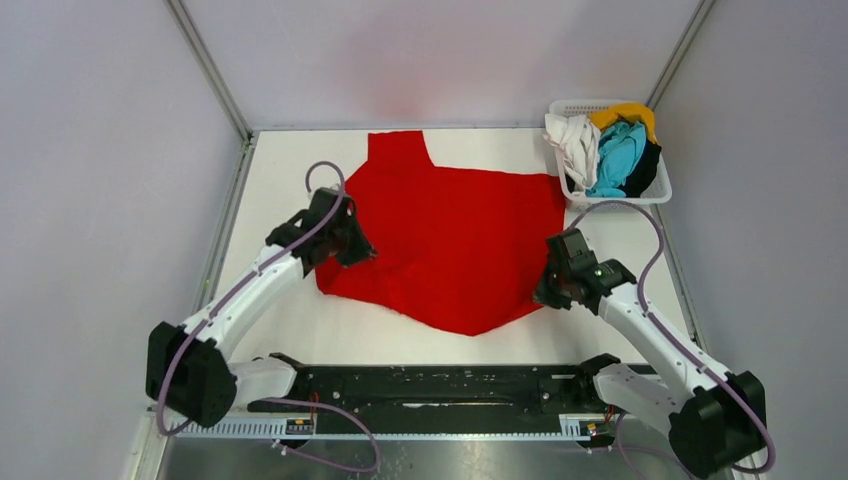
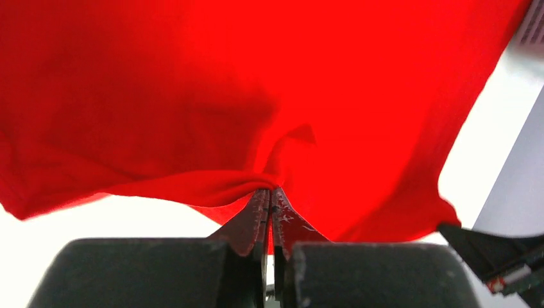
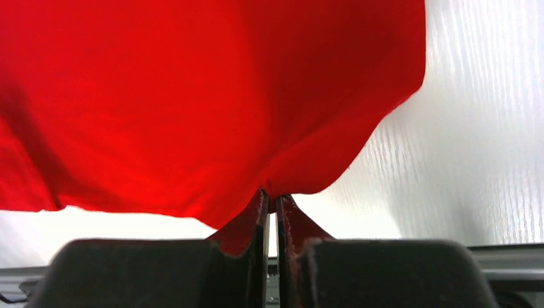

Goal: Fold and stack the t-shirts
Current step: Fold the flattened tshirt in 1/3 of the way

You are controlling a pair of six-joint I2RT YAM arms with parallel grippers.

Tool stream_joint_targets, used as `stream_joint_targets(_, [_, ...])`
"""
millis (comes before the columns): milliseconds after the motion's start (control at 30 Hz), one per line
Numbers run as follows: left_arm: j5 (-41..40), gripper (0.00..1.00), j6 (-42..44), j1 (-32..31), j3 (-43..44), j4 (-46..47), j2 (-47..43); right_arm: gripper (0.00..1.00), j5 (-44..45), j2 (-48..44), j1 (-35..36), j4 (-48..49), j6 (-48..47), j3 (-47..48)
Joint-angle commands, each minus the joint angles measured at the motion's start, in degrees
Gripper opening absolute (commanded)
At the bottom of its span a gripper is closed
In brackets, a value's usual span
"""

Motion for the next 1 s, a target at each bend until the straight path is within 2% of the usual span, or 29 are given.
stream_joint_targets(0, [0.5,0.00,3.6,6.5,6.6,6.6,4.6,0.08,3.1,5.2,-2.0,3.2,-2.5,6.0])
stream_joint_targets(367, [4.1,0.00,12.4,13.0,21.6,10.2,20.5,0.13,4.2,14.2,-9.5,4.0,-5.6,12.7])
stream_joint_targets(467, [6.4,0.00,14.8,14.1,26.0,11.3,26.3,0.17,3.0,17.6,-11.4,6.0,-6.2,13.9])
stream_joint_targets(533, [5.9,0.00,15.5,15.0,31.4,8.7,31.6,0.20,3.1,20.8,-12.4,7.1,-6.2,15.3])
stream_joint_targets(567, [5.3,0.05,15.8,15.4,34.5,7.2,34.7,0.24,3.1,22.6,-13.0,7.6,-6.2,16.4])
stream_joint_targets(633, [1.2,0.21,16.0,16.4,42.4,4.2,40.7,0.30,3.7,26.0,-14.1,7.5,-6.1,19.0])
stream_joint_targets(667, [-1.1,0.44,15.9,16.9,46.6,1.7,45.2,0.39,5.3,27.0,-14.3,7.6,-5.6,20.1])
stream_joint_targets(700, [-2.9,0.72,15.8,17.4,52.0,-1.8,48.6,0.61,6.2,27.6,-14.3,7.3,-5.4,21.1])
stream_joint_targets(733, [-4.8,0.79,16.1,17.9,57.0,-5.9,51.4,0.74,6.6,27.8,-14.3,6.7,-5.6,22.1])
stream_joint_targets(767, [-6.4,0.97,16.3,18.1,60.8,-9.0,53.5,0.87,7.2,27.6,-14.3,5.6,-5.5,22.9])
stream_joint_targets(800, [-7.3,0.99,16.6,18.2,63.2,-11.2,54.4,0.97,8.3,26.9,-14.3,5.0,-5.4,23.0])
stream_joint_targets(833, [-7.4,0.99,16.6,18.3,63.6,-12.5,54.2,0.99,9.5,25.8,-14.4,4.9,-5.4,22.5])
stream_joint_targets(900, [-5.2,0.99,16.1,18.2,59.4,-11.0,50.8,0.99,10.8,23.3,-14.3,5.0,-5.0,20.9])
stream_joint_targets(967, [-0.3,0.99,15.3,17.9,49.4,-5.9,45.0,0.99,7.9,20.9,-13.9,6.7,-5.9,18.4])
